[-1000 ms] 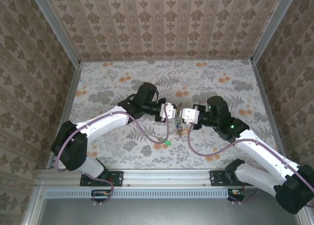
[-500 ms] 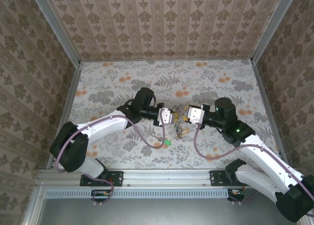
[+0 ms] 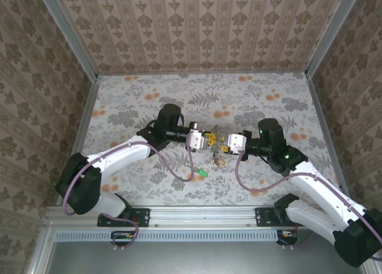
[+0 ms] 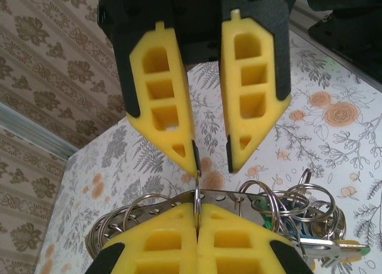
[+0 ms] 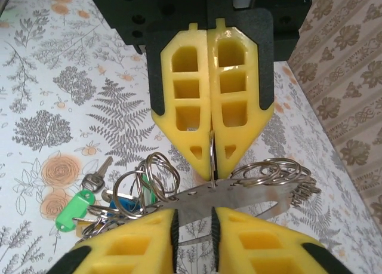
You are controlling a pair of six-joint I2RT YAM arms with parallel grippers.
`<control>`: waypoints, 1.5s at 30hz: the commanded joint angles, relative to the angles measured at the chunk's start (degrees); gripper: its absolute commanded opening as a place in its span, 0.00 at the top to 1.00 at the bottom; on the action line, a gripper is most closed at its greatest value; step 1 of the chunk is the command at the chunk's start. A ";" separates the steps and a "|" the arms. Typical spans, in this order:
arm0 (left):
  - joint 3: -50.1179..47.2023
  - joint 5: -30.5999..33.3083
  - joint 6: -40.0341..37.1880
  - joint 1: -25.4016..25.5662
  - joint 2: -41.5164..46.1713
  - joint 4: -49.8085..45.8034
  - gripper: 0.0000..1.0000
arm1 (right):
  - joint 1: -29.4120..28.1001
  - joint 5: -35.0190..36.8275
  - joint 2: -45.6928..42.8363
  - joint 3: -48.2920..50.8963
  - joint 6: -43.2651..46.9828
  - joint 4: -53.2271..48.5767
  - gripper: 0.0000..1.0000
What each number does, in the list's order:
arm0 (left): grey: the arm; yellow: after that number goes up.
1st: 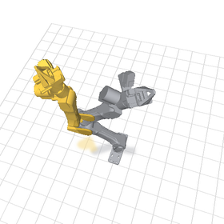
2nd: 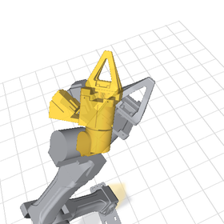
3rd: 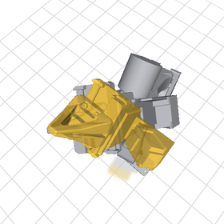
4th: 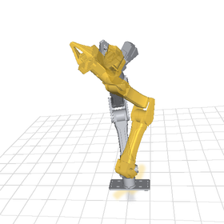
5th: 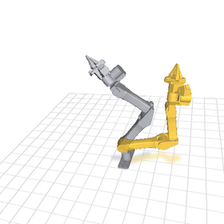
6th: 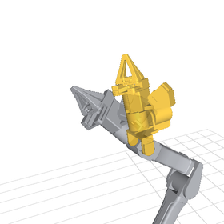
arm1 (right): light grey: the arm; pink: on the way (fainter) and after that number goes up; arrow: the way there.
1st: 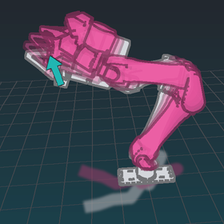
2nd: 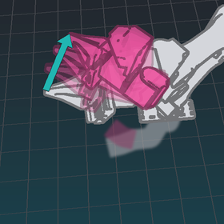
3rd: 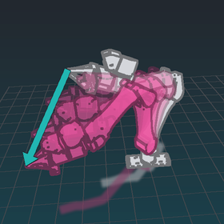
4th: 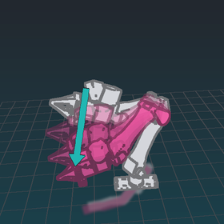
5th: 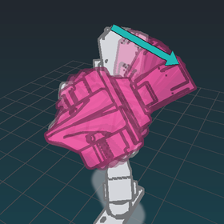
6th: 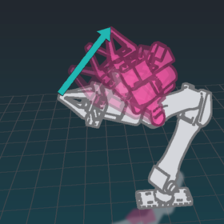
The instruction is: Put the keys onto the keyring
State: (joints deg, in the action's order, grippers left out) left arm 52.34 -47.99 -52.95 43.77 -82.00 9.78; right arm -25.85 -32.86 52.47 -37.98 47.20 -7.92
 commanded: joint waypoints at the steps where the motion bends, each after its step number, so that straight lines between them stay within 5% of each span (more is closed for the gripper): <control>1: -0.32 -4.07 0.73 -0.26 1.25 4.01 1.00 | 0.27 -3.22 0.23 -0.58 -1.81 5.45 0.77; 11: -0.03 -4.48 2.23 -0.26 0.66 5.05 1.00 | 0.27 -2.63 0.29 0.53 -2.90 8.32 0.76; 20: 0.53 -4.18 3.40 -0.19 -0.36 5.78 1.00 | 0.18 -3.36 1.55 0.19 -2.66 8.98 0.89; 28: 1.01 -3.91 3.82 0.46 -1.75 6.39 1.00 | 0.18 -4.58 2.50 -0.02 -2.44 9.25 0.84; 34: 0.77 -3.61 3.99 0.50 -1.80 6.83 1.00 | 0.17 -3.76 2.97 0.01 -1.81 8.48 1.00; 37: 0.73 -3.47 3.82 0.41 -1.50 5.62 1.00 | 0.18 -3.15 2.41 -0.04 -1.44 7.84 1.00; 42: 0.04 -0.55 3.14 0.04 -0.07 3.27 0.64 | 0.20 -1.44 -0.17 1.25 -0.40 9.79 1.00; 45: 0.13 -0.59 3.12 -0.51 0.81 1.57 0.58 | -0.32 1.06 -1.93 1.93 2.19 10.13 1.00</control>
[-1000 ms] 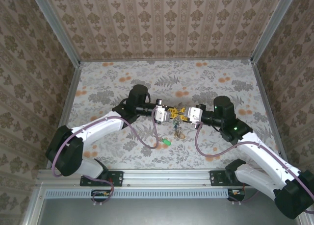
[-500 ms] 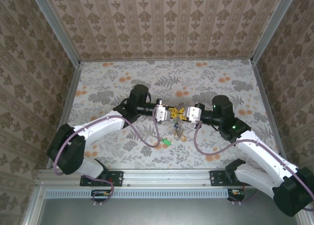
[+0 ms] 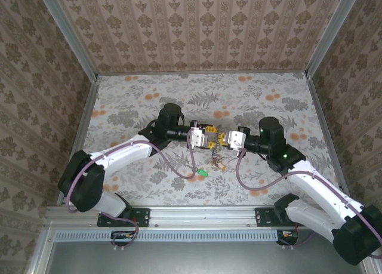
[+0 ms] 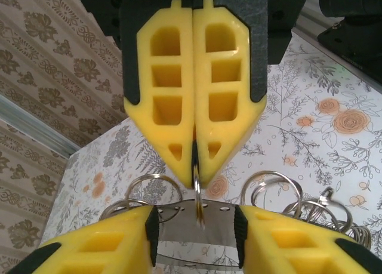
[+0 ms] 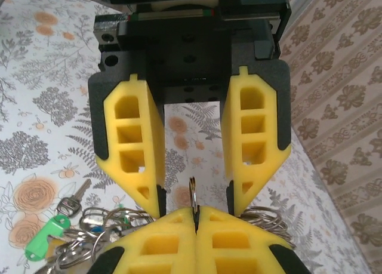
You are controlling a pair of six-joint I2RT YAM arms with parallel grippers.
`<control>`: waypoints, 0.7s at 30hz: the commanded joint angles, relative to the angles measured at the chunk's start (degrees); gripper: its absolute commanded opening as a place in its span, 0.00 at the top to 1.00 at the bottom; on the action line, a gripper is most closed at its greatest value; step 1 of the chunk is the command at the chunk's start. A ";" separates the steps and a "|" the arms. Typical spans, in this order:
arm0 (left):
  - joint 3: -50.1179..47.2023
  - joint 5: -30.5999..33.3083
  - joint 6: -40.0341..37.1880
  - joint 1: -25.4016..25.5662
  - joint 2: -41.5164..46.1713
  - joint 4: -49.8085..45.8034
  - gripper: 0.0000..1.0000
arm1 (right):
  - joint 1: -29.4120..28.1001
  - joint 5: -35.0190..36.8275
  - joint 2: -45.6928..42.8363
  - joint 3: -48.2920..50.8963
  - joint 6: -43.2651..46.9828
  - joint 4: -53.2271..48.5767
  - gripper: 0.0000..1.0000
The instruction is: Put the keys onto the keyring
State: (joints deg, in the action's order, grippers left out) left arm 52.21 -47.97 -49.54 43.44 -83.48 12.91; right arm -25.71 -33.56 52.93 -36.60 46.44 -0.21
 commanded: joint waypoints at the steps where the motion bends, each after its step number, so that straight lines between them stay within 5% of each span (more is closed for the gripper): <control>1: 0.48 -0.58 -0.38 -0.24 2.53 -2.32 0.58 | -0.63 2.51 -2.85 0.63 4.00 2.19 1.00; 17: 4.53 4.03 -3.55 2.80 -0.03 -5.55 0.77 | -3.02 9.11 -3.58 0.35 11.66 0.14 1.00; 21: 5.08 5.14 -3.37 3.25 -0.88 -4.86 0.90 | -3.31 10.04 -3.48 0.29 12.10 -0.10 1.00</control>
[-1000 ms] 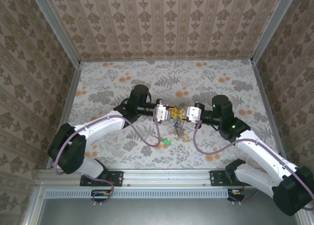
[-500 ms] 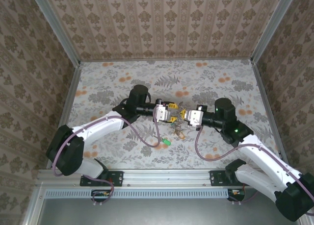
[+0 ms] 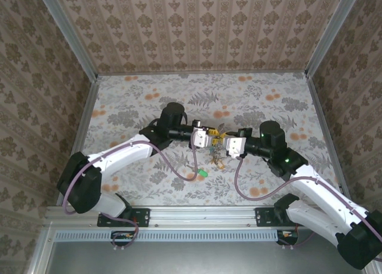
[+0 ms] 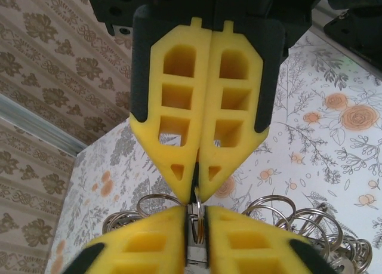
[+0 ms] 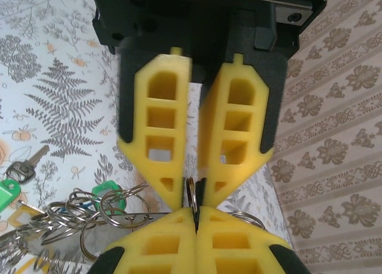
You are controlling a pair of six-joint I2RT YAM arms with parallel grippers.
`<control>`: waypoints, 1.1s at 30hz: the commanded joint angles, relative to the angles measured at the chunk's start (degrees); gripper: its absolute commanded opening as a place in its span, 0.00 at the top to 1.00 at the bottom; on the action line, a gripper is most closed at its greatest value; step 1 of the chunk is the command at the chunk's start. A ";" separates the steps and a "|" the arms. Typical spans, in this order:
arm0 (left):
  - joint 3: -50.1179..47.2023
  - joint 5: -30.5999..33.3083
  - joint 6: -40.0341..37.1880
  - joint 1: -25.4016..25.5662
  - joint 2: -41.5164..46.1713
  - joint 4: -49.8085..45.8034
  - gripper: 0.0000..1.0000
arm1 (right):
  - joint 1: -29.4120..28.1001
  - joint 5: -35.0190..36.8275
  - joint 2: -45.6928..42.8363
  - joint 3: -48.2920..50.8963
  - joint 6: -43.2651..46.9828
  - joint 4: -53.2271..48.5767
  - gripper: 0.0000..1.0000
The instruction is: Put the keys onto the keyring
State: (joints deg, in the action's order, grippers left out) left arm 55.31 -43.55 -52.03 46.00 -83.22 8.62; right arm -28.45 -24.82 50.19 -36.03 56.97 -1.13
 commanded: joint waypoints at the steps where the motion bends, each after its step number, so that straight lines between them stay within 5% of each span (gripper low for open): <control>1: 2.22 0.71 -0.88 0.84 -1.39 -0.61 0.98 | -0.64 1.56 -0.78 -0.27 1.48 0.80 1.00; 6: 1.63 1.84 -1.40 0.85 -1.37 0.51 1.00 | -0.78 1.06 -1.19 -0.18 1.43 -0.19 1.00; 12: -0.63 -1.35 0.63 -0.10 -0.62 5.43 1.00 | 0.07 -0.36 -1.68 0.69 -1.26 -1.40 0.77; 23: -2.07 -10.66 4.73 -2.59 0.47 11.91 1.00 | 3.90 -4.73 -2.38 1.05 -5.91 0.80 0.76; 33: -1.12 -12.85 5.00 -2.61 -0.68 12.78 1.00 | 4.44 -9.81 -2.09 -0.22 -7.74 0.50 0.76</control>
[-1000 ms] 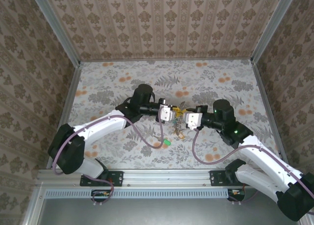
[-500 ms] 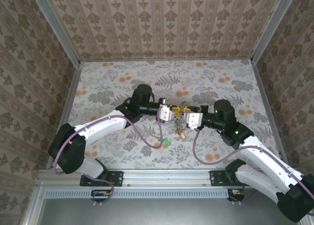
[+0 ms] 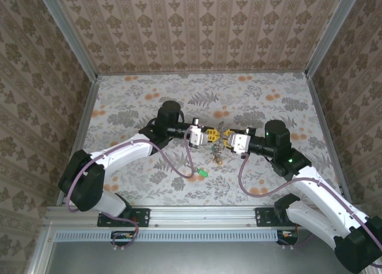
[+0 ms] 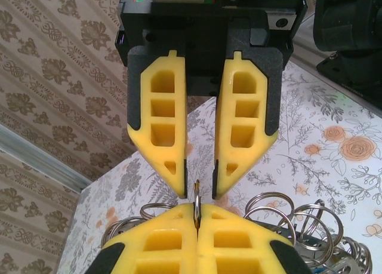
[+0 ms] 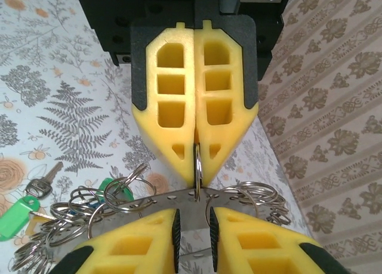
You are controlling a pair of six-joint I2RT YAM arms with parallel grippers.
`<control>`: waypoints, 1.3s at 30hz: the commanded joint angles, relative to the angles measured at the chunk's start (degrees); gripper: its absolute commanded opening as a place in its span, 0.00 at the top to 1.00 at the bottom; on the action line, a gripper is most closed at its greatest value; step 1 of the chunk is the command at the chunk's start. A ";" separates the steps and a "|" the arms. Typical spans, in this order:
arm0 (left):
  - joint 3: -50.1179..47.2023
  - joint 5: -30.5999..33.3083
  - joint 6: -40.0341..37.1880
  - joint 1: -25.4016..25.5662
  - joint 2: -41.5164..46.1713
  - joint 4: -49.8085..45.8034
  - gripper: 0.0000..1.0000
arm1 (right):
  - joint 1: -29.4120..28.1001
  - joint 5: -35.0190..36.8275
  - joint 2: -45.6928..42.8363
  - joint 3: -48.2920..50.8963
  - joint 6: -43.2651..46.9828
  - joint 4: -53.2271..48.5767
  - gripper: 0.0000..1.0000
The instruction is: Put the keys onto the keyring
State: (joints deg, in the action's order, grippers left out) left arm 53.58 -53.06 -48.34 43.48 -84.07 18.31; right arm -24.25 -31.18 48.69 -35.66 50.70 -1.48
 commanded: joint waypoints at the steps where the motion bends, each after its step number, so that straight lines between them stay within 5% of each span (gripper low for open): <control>1: 0.64 -3.57 1.47 -0.11 0.07 3.18 1.00 | 0.20 -3.69 -0.42 -0.62 -1.53 1.02 0.76; 13: 1.32 -5.39 2.63 0.28 -1.17 3.78 1.00 | 0.26 -4.92 1.10 -0.47 -3.78 5.67 0.77; 17: 0.80 -5.30 4.79 0.25 -1.61 6.94 1.00 | 0.34 -5.62 1.83 -1.17 -3.63 4.14 0.97; 21: 0.76 -5.17 5.53 0.34 -1.82 7.53 1.00 | 0.30 -4.75 1.60 -0.82 -3.49 3.80 1.00; 26: 0.75 -0.91 3.42 0.04 -0.43 1.34 0.68 | 0.35 -3.13 0.46 -1.12 -2.84 2.71 1.00; 32: 2.30 3.41 -3.27 -0.08 0.86 -9.61 0.70 | 0.17 0.15 0.38 -4.95 1.20 -5.31 1.00; 39: 3.29 6.60 -4.00 0.45 0.95 -10.12 0.74 | -0.16 2.13 0.71 -6.28 3.77 -8.14 1.00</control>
State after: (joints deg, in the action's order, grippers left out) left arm 54.65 -47.81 -50.17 43.46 -84.58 10.28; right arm -23.92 -30.06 50.19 -40.07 52.45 -8.67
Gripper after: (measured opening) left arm 0.259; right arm 0.067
